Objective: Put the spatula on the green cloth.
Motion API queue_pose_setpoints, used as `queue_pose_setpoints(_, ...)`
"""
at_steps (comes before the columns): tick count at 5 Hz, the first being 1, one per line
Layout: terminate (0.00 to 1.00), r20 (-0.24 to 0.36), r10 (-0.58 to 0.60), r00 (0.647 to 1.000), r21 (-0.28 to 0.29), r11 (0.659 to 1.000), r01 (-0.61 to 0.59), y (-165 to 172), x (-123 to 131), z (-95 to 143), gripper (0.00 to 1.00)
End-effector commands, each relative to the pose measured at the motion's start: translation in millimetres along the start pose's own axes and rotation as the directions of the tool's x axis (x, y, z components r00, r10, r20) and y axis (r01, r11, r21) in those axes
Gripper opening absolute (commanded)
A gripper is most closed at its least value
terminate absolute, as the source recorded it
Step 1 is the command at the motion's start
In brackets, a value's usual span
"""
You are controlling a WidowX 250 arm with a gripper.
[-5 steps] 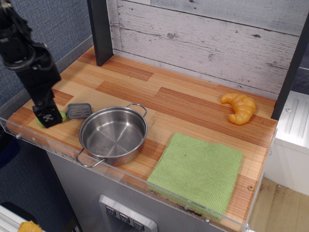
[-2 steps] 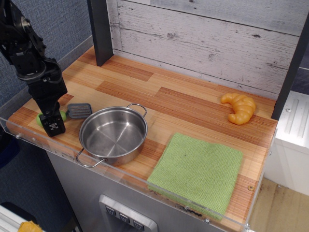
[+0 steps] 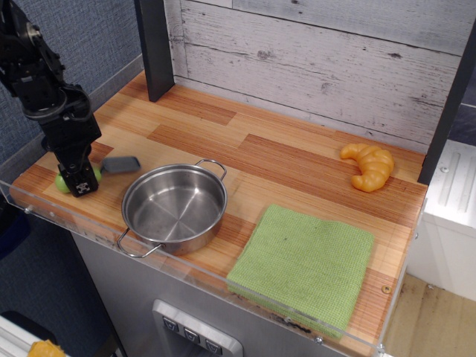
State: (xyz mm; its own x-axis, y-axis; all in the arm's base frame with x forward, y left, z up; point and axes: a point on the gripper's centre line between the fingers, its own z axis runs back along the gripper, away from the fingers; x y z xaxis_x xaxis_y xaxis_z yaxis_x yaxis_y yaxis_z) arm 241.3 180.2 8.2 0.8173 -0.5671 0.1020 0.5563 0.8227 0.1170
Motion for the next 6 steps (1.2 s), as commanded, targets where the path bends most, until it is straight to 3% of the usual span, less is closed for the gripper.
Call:
queue_pose_setpoints(1,0.00,0.033,0.002,0.999,0.003,1.000,-0.002,0.0,0.1,15.2,0.00)
queue_pose_setpoints(3,0.00,0.126,0.134,0.983,-0.022,0.991,-0.133,5.0,14.5,52.5,0.00)
queue_pose_setpoints(6,0.00,0.256,0.188,0.948,-0.010,0.981,-0.192,-13.8,79.5,113.9,0.00)
